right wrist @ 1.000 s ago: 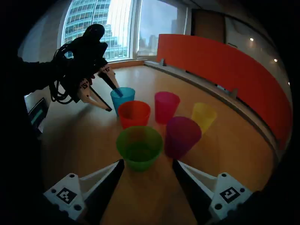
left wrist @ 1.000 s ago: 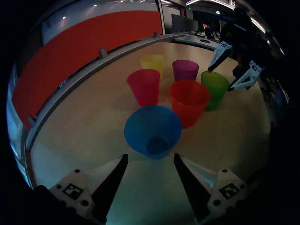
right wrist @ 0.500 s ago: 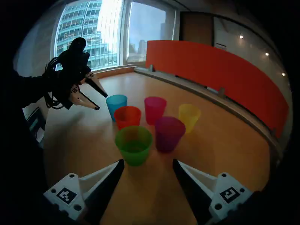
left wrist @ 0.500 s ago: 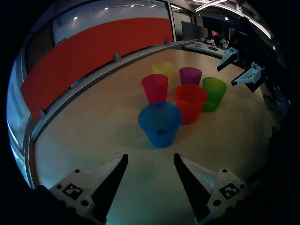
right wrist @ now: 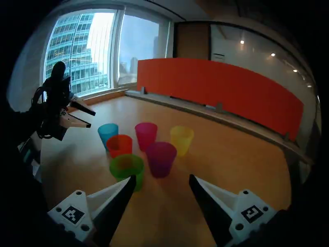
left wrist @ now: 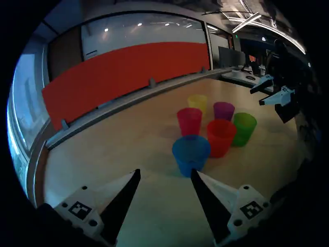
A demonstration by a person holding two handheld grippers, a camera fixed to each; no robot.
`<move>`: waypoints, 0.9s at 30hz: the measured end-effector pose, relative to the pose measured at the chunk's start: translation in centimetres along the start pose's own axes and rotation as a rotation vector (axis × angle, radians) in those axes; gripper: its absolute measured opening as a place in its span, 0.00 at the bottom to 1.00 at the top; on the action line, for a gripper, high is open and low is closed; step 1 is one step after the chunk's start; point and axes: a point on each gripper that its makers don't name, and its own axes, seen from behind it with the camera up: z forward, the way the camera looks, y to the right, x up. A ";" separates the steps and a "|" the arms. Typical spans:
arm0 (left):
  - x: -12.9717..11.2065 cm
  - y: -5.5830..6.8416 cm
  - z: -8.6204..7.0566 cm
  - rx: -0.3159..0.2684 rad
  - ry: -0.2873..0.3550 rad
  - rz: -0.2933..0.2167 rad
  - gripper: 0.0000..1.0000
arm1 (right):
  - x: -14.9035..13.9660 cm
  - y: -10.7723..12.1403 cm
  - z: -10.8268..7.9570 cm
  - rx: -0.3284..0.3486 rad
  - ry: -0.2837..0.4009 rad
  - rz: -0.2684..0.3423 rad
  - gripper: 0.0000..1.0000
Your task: Pour water
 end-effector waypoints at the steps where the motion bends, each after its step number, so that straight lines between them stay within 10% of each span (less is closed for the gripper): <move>1: 0.3 -0.2 -0.2 0.014 0.015 -0.007 0.90 | 0.3 0.1 -0.1 -0.010 0.010 0.007 1.00; 27: 3.9 -4.6 -5.8 0.330 0.327 -0.236 0.90 | 4.1 5.3 -1.7 -0.389 0.234 0.148 0.99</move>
